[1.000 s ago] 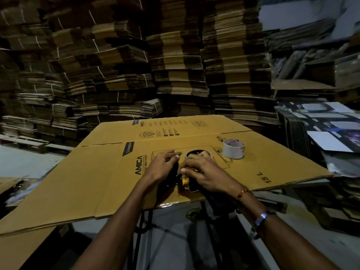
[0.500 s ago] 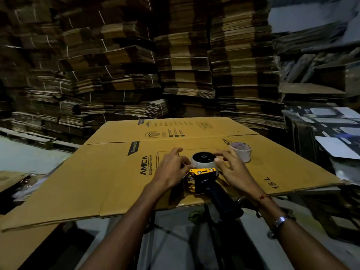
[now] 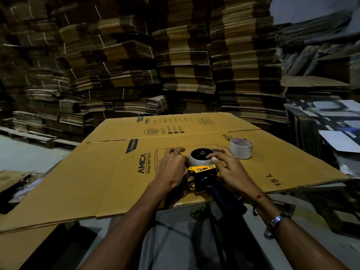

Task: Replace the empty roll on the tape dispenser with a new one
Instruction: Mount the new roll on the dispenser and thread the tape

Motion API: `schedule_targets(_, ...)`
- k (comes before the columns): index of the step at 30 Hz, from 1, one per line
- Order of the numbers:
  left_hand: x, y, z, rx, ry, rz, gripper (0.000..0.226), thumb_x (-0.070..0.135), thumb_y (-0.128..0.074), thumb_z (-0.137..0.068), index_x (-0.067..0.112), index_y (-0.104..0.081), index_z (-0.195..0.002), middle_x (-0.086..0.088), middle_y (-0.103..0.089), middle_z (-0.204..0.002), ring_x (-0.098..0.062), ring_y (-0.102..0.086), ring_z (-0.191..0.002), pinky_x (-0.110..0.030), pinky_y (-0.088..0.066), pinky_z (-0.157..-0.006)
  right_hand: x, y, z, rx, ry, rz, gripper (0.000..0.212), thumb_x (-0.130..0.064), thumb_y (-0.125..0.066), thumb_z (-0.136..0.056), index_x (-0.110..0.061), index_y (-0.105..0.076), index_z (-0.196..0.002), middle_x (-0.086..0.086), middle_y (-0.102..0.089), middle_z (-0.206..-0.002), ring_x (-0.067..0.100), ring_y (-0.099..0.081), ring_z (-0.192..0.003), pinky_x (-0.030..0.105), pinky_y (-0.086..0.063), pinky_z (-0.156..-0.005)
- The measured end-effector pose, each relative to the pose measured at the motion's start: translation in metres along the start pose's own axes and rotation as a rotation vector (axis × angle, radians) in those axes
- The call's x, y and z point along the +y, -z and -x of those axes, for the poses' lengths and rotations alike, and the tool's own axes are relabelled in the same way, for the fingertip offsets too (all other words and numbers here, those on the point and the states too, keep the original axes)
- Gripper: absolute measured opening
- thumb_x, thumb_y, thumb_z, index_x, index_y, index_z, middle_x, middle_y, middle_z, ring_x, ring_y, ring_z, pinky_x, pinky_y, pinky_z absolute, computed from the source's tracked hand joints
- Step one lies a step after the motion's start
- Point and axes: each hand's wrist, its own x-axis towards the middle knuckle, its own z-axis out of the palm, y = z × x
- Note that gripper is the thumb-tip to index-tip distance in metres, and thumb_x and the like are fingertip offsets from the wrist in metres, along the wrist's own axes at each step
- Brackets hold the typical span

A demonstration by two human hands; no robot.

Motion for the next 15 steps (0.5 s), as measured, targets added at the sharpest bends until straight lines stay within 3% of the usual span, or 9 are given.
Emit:
schedule_targets(10,-0.006,-0.009,-0.004,0.043,0.013,0.120,0.025,0.041,-0.071,-0.087,0.024,-0.076,-0.104,0.005,-0.049,-0.147,-0.022,-0.033,-0.135,-0.046,-0.046,-0.097,-0.003,-0.001,0.002,0.008,0.007,-0.039,0.021,-0.024,-0.051,-0.102,-0.020,-0.071,-0.109,-0.001,-0.047,-0.136,0.016,-0.046,-0.131,0.044,-0.042,-0.107)
schedule_targets(15,-0.005,-0.013,-0.007,0.065,0.048,0.224,0.025,0.045,-0.079,-0.078,0.026,-0.076,-0.093,0.011,-0.051,-0.141,-0.019,-0.037,-0.128,-0.047,-0.046,-0.096,-0.005,-0.002,0.004,0.015,0.010,-0.032,0.021,-0.021,-0.050,-0.103,-0.019,-0.070,-0.109,-0.004,-0.045,-0.133,0.010,-0.044,-0.127,0.030,-0.040,-0.101)
